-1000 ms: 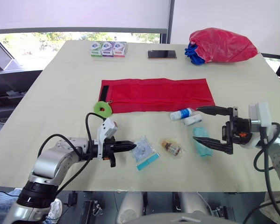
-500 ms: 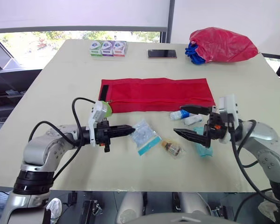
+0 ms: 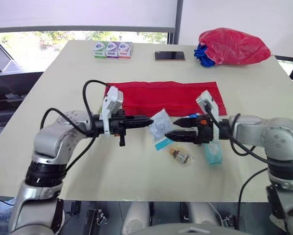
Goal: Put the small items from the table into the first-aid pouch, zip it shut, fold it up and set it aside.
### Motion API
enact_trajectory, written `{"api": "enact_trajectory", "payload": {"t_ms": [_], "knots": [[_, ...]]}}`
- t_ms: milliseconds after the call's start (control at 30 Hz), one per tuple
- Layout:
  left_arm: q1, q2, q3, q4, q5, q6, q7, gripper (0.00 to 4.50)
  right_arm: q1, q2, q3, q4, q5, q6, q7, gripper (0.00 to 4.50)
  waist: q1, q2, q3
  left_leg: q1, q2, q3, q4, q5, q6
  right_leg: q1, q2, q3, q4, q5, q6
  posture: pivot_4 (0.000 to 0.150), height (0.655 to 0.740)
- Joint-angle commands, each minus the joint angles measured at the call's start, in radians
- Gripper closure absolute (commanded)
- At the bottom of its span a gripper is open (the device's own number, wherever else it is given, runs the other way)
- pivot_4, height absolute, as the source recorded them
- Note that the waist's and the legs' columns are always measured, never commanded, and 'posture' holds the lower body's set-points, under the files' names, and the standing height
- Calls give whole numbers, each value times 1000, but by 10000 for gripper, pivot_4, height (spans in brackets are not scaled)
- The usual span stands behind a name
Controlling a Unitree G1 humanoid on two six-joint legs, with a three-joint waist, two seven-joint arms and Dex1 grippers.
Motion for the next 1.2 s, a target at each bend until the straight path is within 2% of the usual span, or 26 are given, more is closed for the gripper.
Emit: {"api": "enact_trajectory", "payload": {"t_ms": [33, 100, 233, 367, 400, 433, 467, 867, 900, 967, 1000, 1033, 1200], "knots": [[-20, -11, 3, -6, 18, -31, 12, 44511, -25, 32, -34, 8, 35, 29, -43, 0, -3, 0, 0, 0, 0, 0, 0, 0, 0, 0, 0, 0, 0, 1, 1, 1500, 7400], [-23, -17, 1, -6, 25, -36, 17, 44511, -31, 51, -45, 17, 43, 38, -59, 0, -5, 0, 0, -1, 0, -1, 0, 0, 0, 0, 0, -1, 0, 1, 2, 1500, 7400], [-25, -22, -1, -27, 22, -25, 34, 45000, -32, 62, -57, 23, 46, 48, -77, 14647, -11, 0, 0, -1, 0, -2, 0, 0, 0, 0, 0, -2, 0, 1, 2, 1500, 7400], [-39, -32, -5, -30, 20, -16, 50, 45000, -30, 62, -56, 20, 34, 51, -79, 34779, -20, 0, 0, -1, 0, -2, 0, 0, 0, 0, 0, -2, 0, 1, 3, 1500, 7400], [-40, -33, -9, -30, 24, -18, 52, 45000, -27, 60, -49, 17, 23, 48, -78, 37600, -23, 0, 0, -1, 0, -2, 0, 0, 0, 0, 0, -2, 0, 1, 3, 1500, 7400], [-39, -34, -12, -30, 27, -21, 54, 45000, -22, 60, -44, 15, 14, 45, -79, 42316, -24, 0, 0, -1, 0, -2, 0, 0, 0, 0, 0, -2, 0, 1, 3, 1500, 7400], [-38, -36, -15, -30, 30, -23, 56, 45000, -18, 61, -40, 14, 7, 43, -80, 44368, -25, 0, 0, -1, 0, -2, 0, 0, 0, 0, 1, -2, 0, 2, 3, 1500, 7400], [-10, -56, 18, -11, 31, -32, 80, 45000, 10, 67, -57, 21, -44, 32, -92, 44977, -26, 0, 0, -1, 0, -2, 0, 0, 0, 0, 1, -1, 0, 2, 3, 1500, 7400], [-7, -55, 41, 0, 31, -35, 95, 40657, 20, 64, -70, 19, -44, 31, -94, 45000, -26, 0, 0, -1, 0, -2, 0, 0, 0, 0, 1, -1, 0, 2, 3, 1500, 7400], [-5, -48, 89, 17, 38, -43, 131, 37257, 46, 56, -98, 8, -39, 31, -103, 45000, -24, 0, 0, -1, 0, -2, 0, 0, 0, 0, 1, -1, 0, 2, 3, 1500, 7400], [-4, -43, 104, 24, 43, -46, 141, 31985, 57, 54, -109, 3, -38, 31, -107, 45000, -24, 0, 0, -1, 0, -3, 0, 0, 0, 0, 1, -2, 0, 2, 3, 1500, 7400], [1, -36, 118, 34, 58, -60, 151, 29577, 69, 52, -122, -1, -37, 29, -113, 45000, -25, 0, 0, -1, 0, -3, 0, 0, 0, 0, 1, -2, 0, 2, 3, 1500, 7400], [17, -2, 151, 93, 150, -146, 204, 7636, 107, 53, -172, -30, -16, 25, -140, 45000, -25, 0, 0, -1, 0, -2, -1, 0, 0, 0, 1, -1, 0, 2, 3, 1500, 7400]]}}
